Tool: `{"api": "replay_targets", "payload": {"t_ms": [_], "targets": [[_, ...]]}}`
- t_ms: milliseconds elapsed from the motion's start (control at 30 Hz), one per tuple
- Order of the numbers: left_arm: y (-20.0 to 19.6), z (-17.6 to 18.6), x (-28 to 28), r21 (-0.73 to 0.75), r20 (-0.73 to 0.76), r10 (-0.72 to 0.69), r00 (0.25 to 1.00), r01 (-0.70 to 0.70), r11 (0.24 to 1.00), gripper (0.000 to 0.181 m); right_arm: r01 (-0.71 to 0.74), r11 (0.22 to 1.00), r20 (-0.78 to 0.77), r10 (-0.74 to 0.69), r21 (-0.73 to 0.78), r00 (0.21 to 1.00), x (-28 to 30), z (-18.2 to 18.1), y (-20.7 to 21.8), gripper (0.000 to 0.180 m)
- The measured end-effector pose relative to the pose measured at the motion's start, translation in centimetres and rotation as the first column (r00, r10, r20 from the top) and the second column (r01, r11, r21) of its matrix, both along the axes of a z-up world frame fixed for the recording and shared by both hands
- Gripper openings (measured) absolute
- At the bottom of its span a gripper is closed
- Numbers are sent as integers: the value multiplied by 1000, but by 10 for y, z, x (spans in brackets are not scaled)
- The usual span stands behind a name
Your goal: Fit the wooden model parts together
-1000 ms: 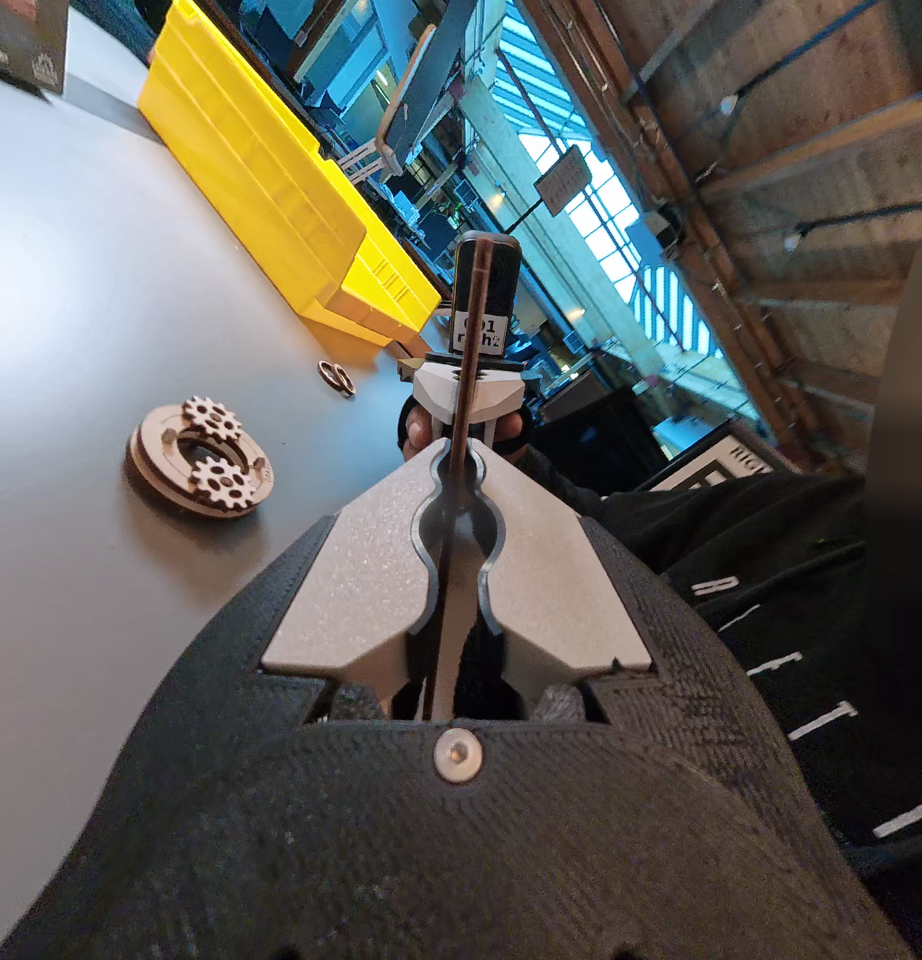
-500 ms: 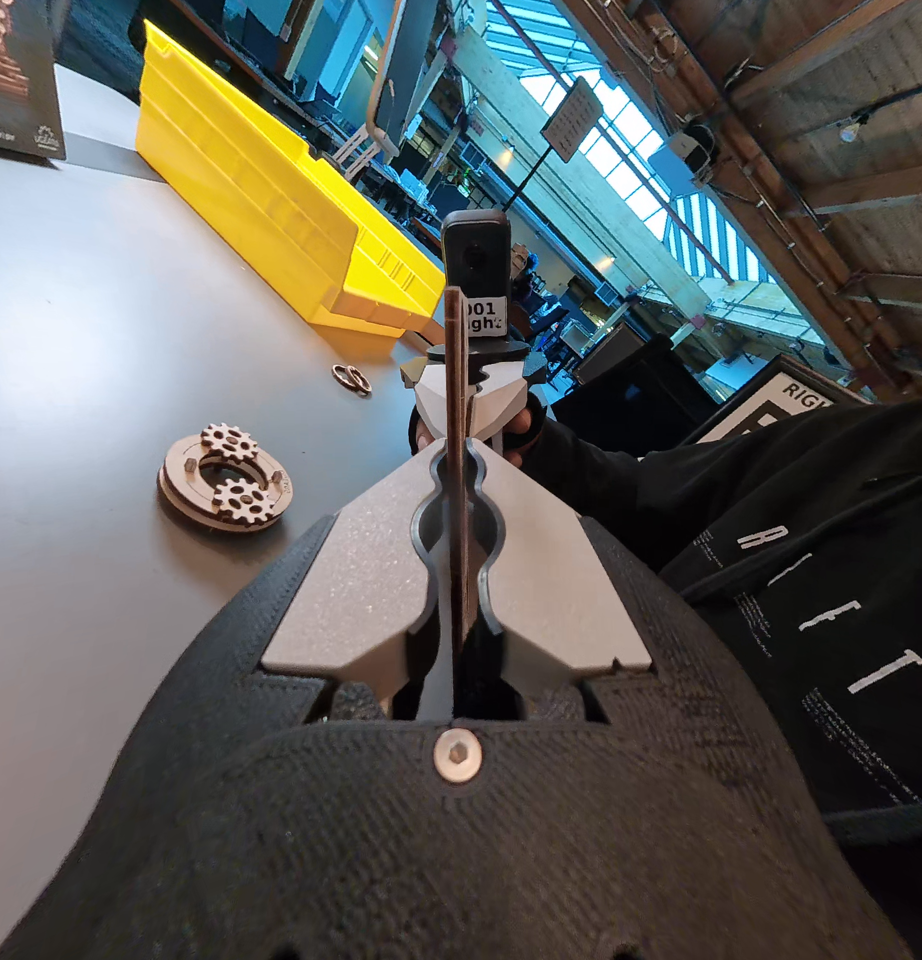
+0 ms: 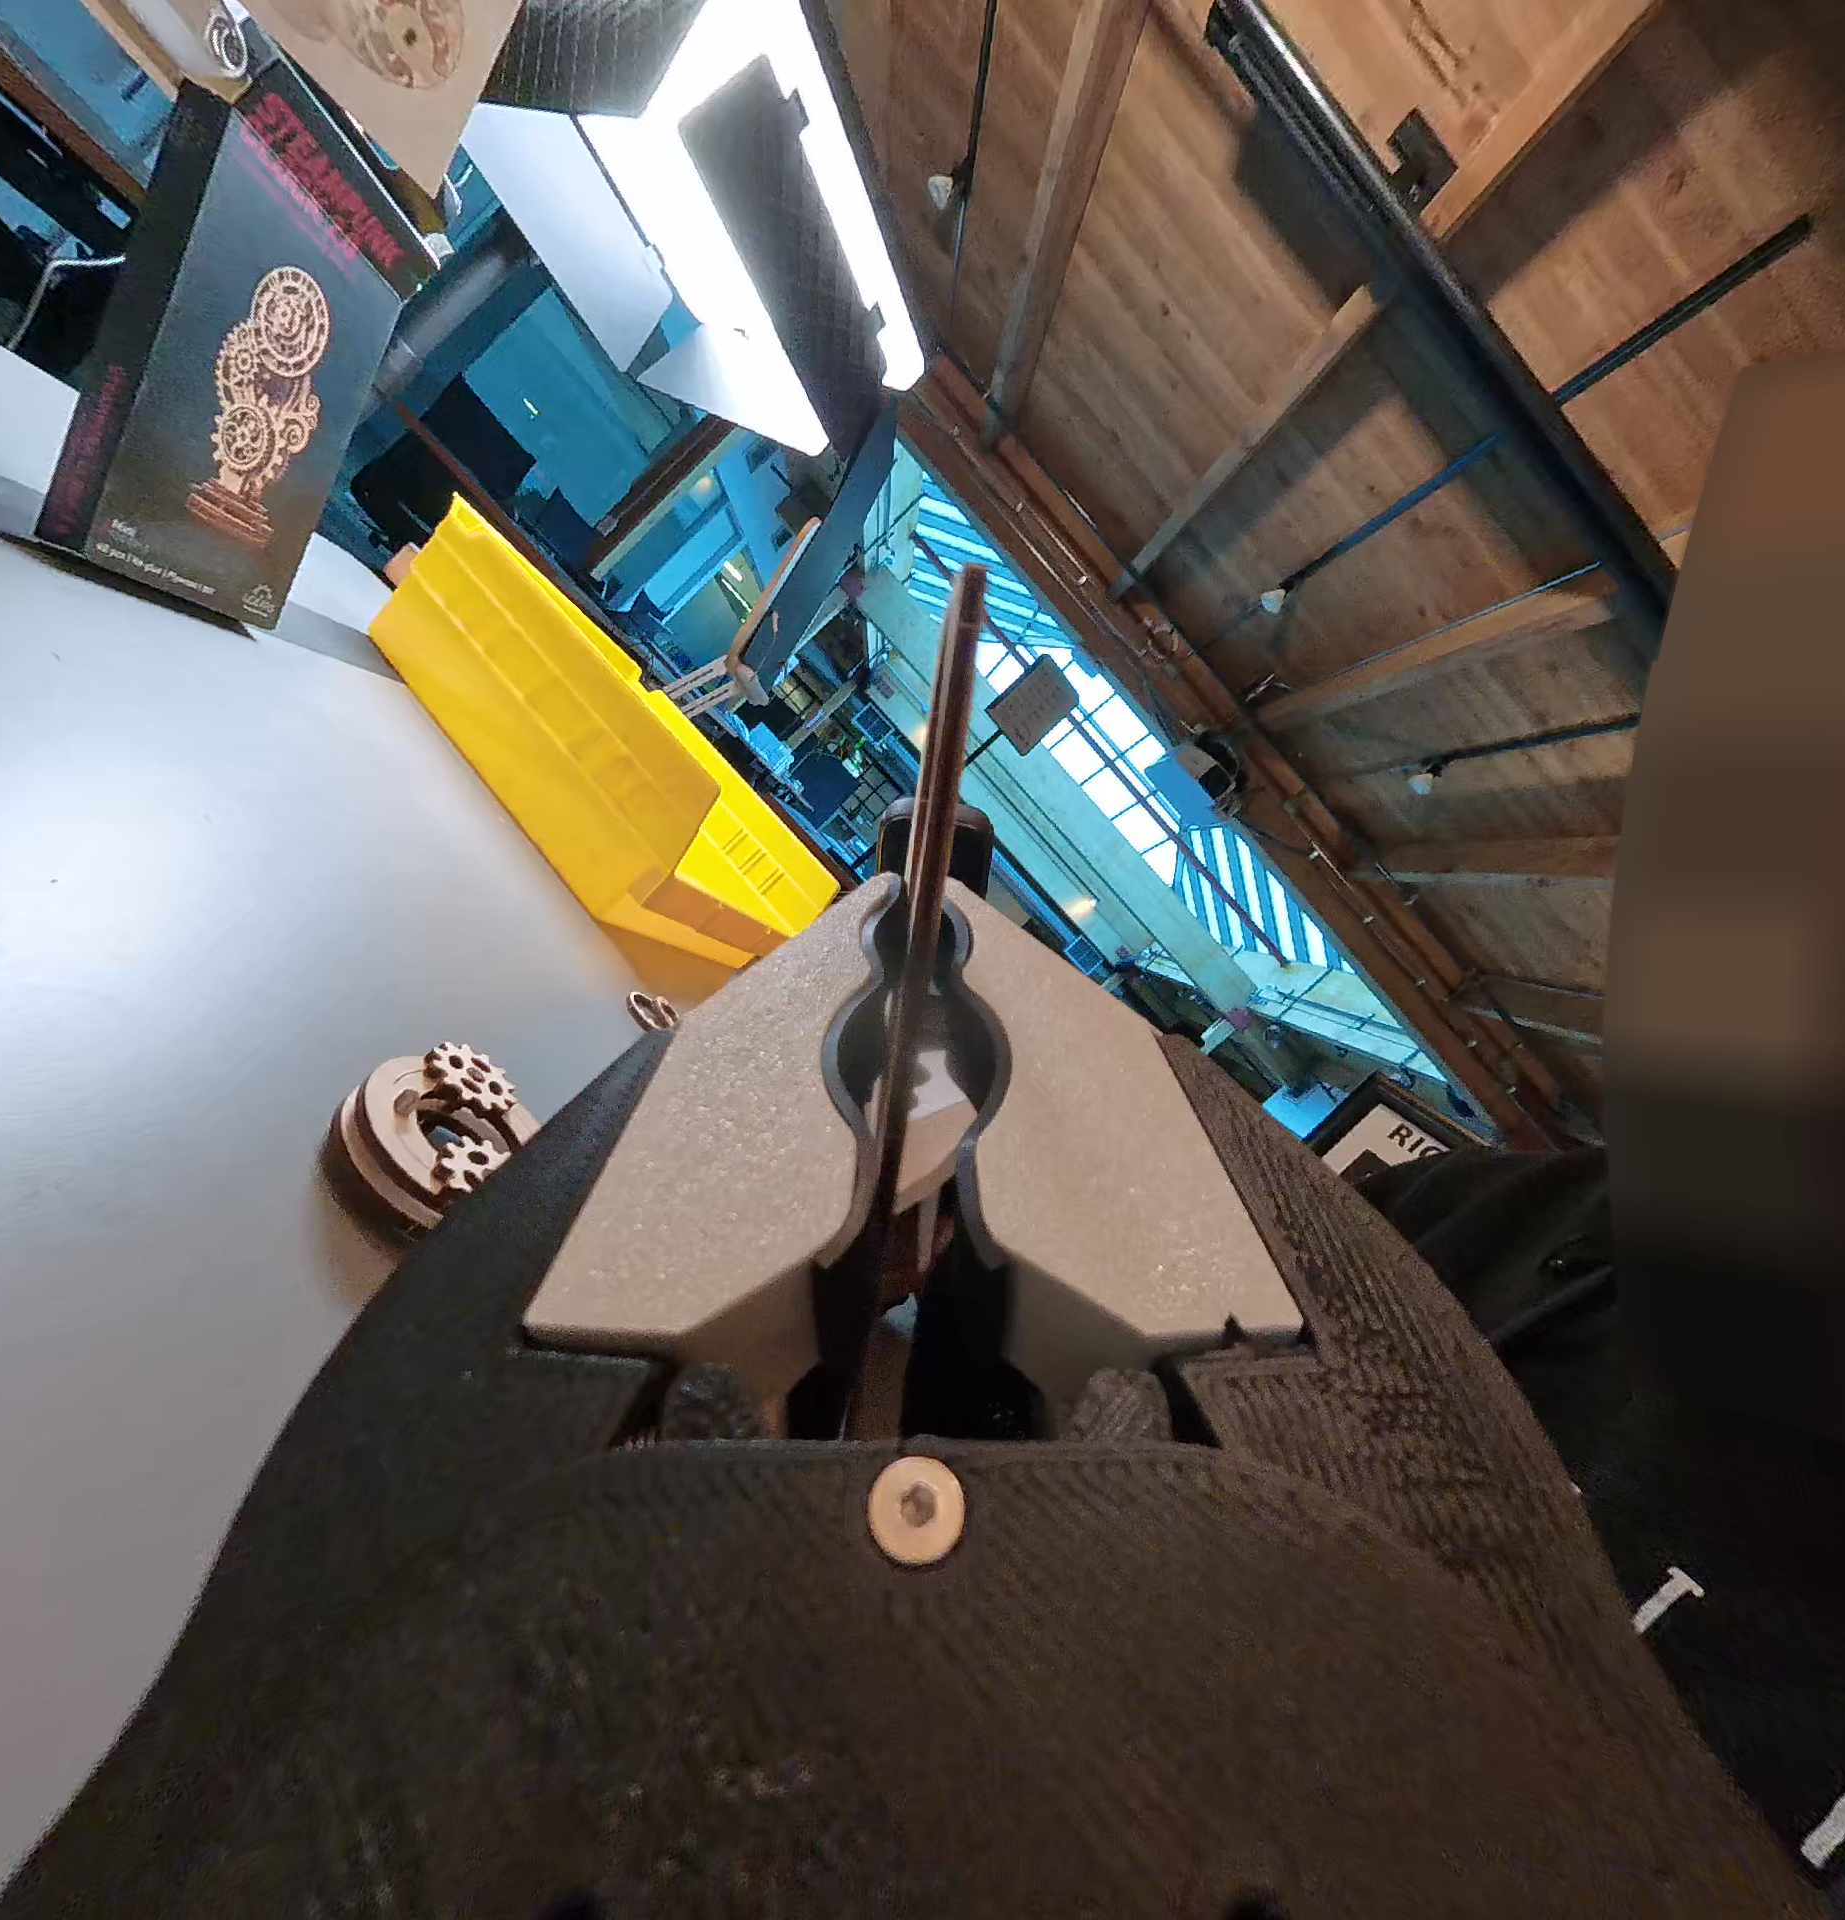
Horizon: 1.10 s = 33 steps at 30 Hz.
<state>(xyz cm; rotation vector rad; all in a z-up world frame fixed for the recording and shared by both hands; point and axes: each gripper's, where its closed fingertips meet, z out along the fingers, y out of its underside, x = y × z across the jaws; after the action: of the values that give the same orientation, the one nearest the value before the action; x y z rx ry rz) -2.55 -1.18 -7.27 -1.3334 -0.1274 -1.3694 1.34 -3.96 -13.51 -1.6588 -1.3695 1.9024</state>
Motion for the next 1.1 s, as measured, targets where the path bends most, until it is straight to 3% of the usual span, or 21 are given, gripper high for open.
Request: {"api": "replay_targets", "payload": {"t_ms": [33, 233, 367, 500, 633, 767, 900, 1100], "targets": [[0, 1, 0, 4, 1, 9, 1000, -9, 1000, 2, 11, 1000, -8, -11, 8, 1000, -1, 1, 0, 3], [-4, -4, -1, -8, -83, -28, 996, 27, 1000, 4, 5, 999, -59, -3, 37, 998, 9, 18, 11, 1], [-5, -16, 11, -27, -228, -60, 972, 55, 998, 1, 64, 996, -114, -72, -67, 991, 19, 36, 39, 1], [-5, -26, 24, -72, -227, -119, 967, 105, 992, 2, 101, 971, -152, -136, -216, 979, 21, 42, 55, 1], [-7, -29, 35, -85, -255, -153, 955, 135, 987, 0, 103, 963, -174, -149, -248, 973, 20, 48, 56, 1], [-4, -24, 31, -86, -215, -126, 968, 109, 990, 0, 130, 964, -196, -178, -232, 964, 21, 51, 58, 2], [-2, -23, 20, -111, -113, -118, 987, 105, 988, 0, 142, 954, -220, -203, -262, 954, 26, 56, 67, 23], [-1, -22, 15, -124, -69, -119, 990, 110, 986, 0, 167, 948, -201, -225, -271, 954, 27, 51, 72, 23]]}}
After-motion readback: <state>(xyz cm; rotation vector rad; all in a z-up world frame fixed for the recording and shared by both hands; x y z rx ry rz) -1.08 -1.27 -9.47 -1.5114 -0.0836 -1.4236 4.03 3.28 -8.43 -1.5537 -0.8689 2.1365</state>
